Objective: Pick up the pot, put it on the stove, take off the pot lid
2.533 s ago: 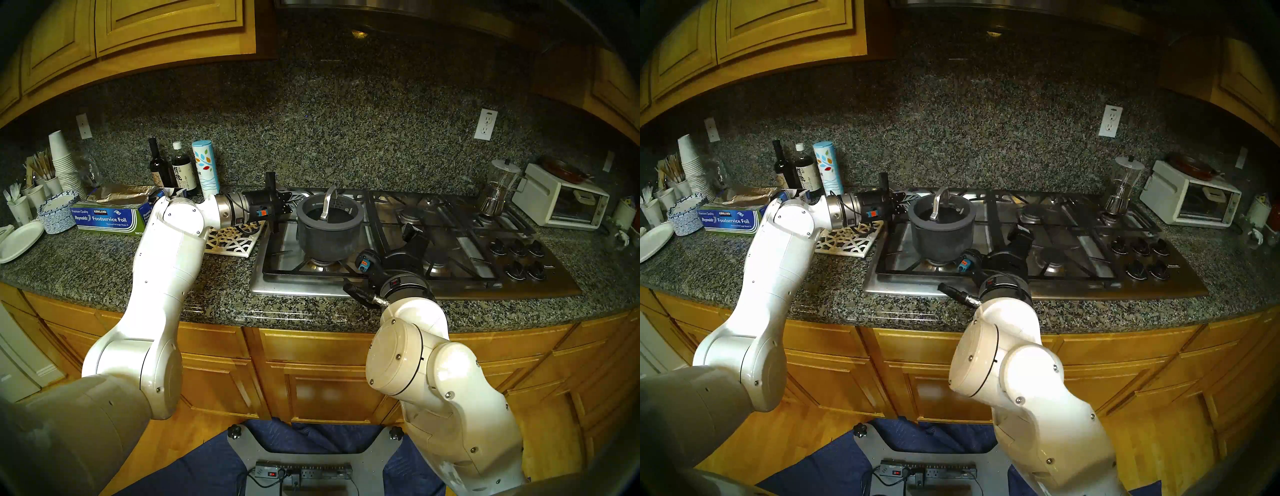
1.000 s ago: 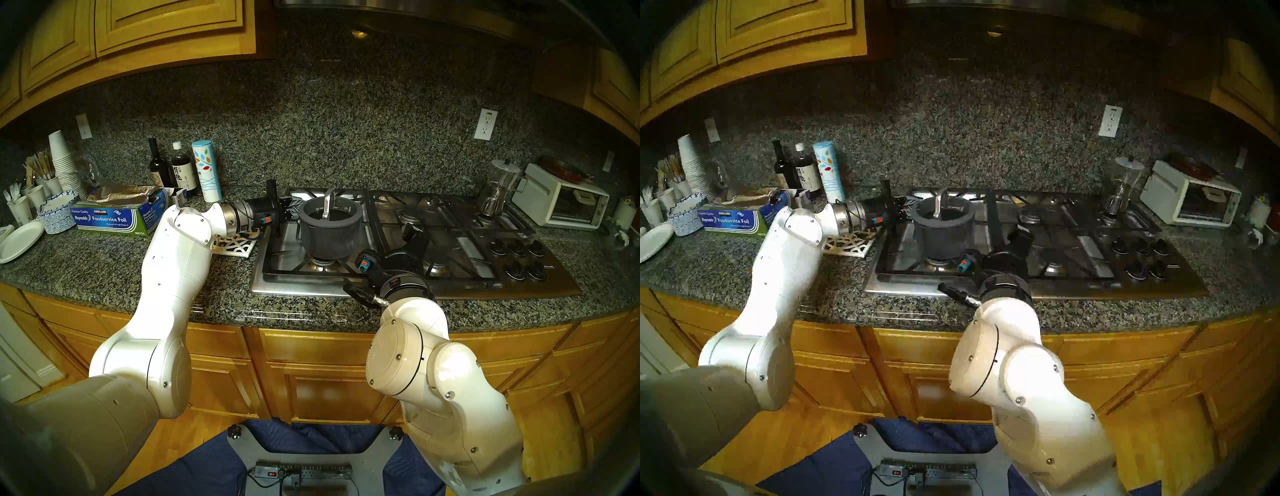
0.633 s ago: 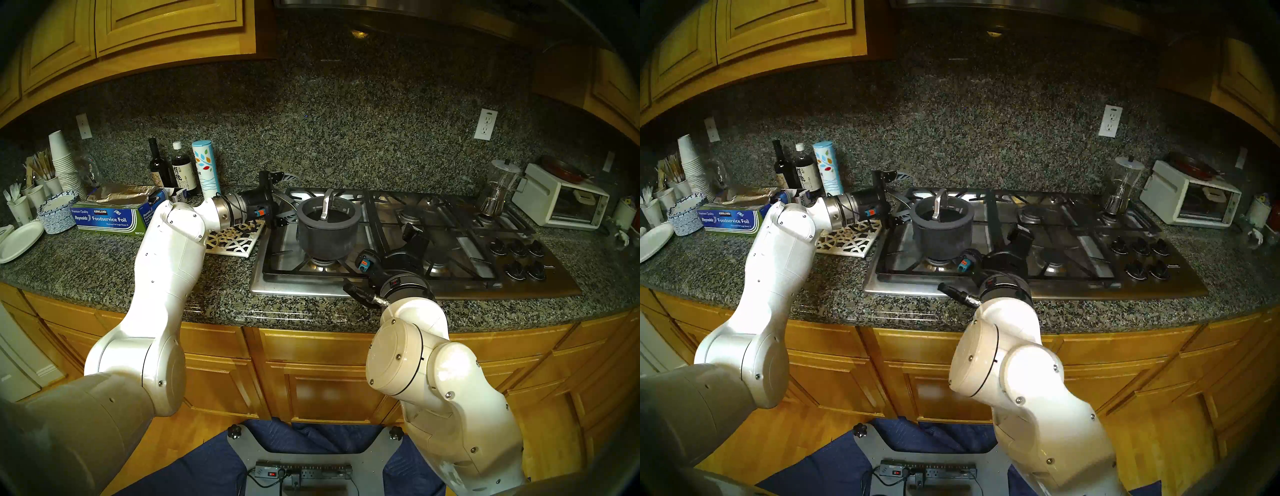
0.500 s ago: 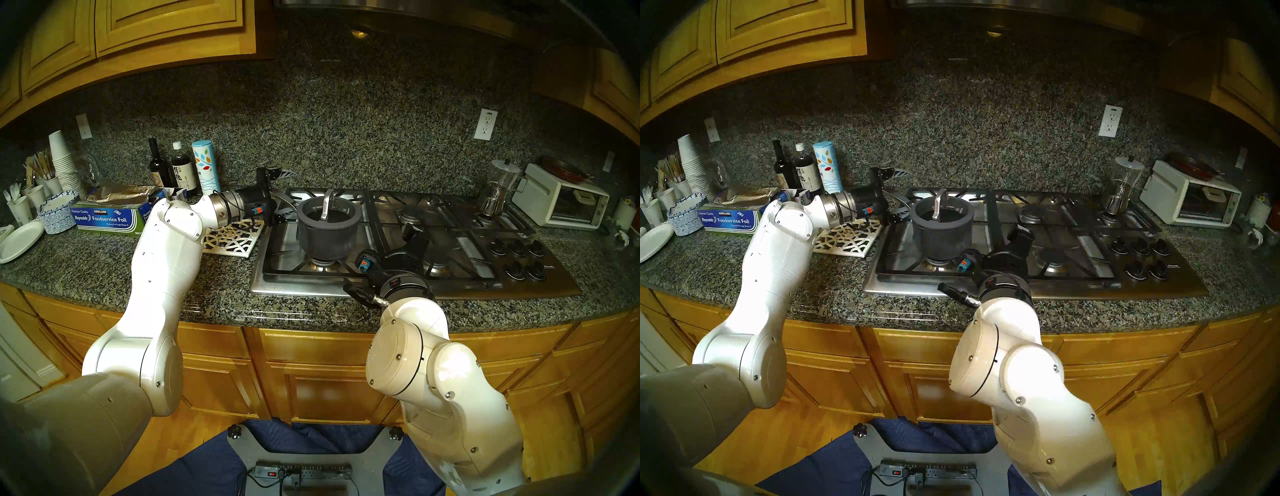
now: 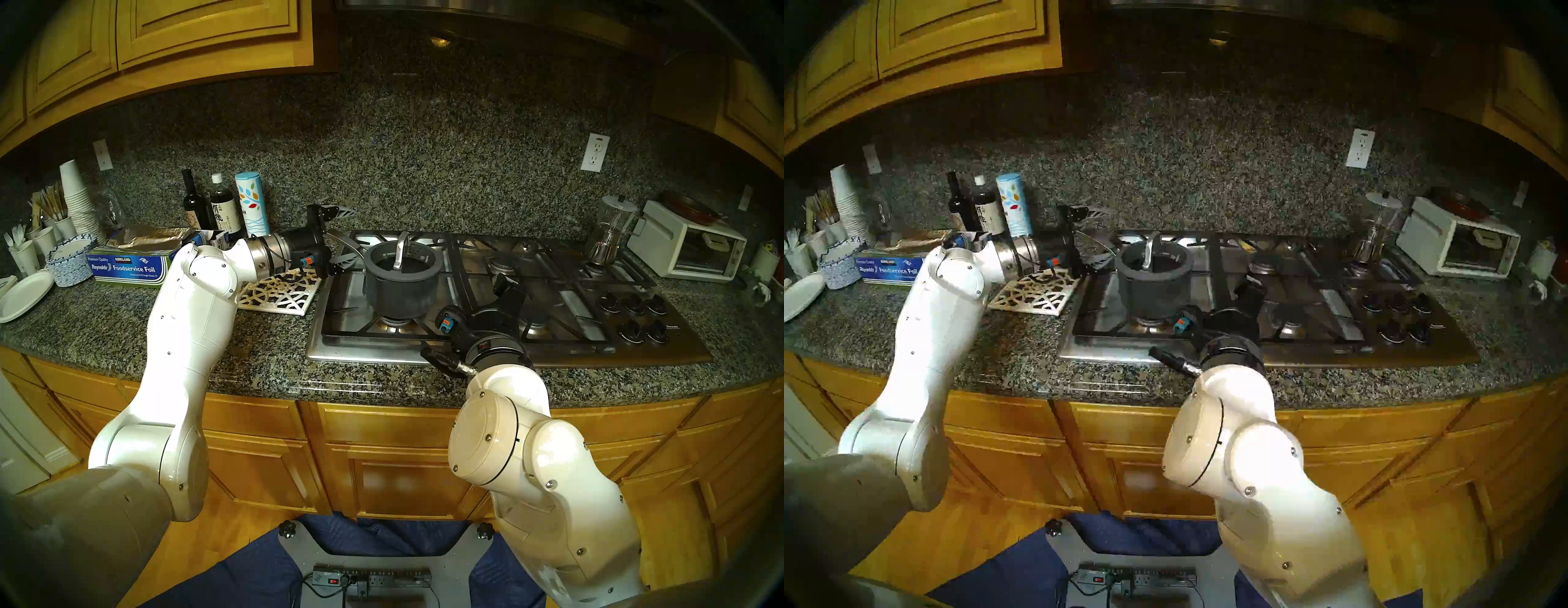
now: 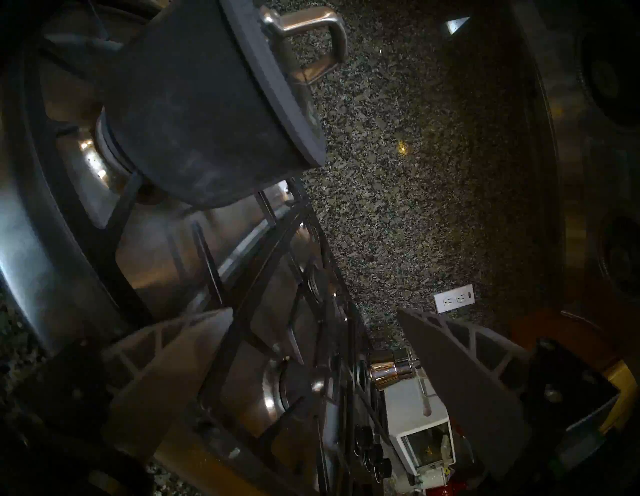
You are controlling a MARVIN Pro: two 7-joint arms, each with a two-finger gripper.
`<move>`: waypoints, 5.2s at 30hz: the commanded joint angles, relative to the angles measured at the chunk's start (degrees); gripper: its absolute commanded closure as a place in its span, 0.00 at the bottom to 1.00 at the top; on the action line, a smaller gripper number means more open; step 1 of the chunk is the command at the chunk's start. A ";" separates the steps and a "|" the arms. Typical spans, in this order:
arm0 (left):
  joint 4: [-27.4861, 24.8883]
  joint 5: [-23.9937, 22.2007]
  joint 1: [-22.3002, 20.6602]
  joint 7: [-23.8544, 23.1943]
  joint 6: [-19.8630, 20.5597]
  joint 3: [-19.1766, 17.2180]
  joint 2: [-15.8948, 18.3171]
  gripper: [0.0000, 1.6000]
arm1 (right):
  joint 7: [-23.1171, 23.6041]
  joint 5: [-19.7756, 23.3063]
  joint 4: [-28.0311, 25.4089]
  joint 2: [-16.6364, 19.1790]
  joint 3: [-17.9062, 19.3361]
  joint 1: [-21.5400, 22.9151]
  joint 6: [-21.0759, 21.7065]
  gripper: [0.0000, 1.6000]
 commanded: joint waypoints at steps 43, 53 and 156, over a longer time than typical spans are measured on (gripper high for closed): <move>-12.35 -20.48 6.19 -6.65 0.14 -4.29 13.51 0.00 | -1.20 -0.64 -1.76 0.15 -0.09 0.87 0.00 0.00; -12.38 -21.93 6.16 -8.05 0.31 -4.31 13.65 0.00 | -1.20 -0.60 -1.76 0.21 -0.09 0.90 0.03 0.00; -12.40 -23.22 6.14 -9.02 0.69 -4.13 13.96 0.00 | 13.42 44.69 -0.62 15.13 39.17 11.99 -50.96 0.00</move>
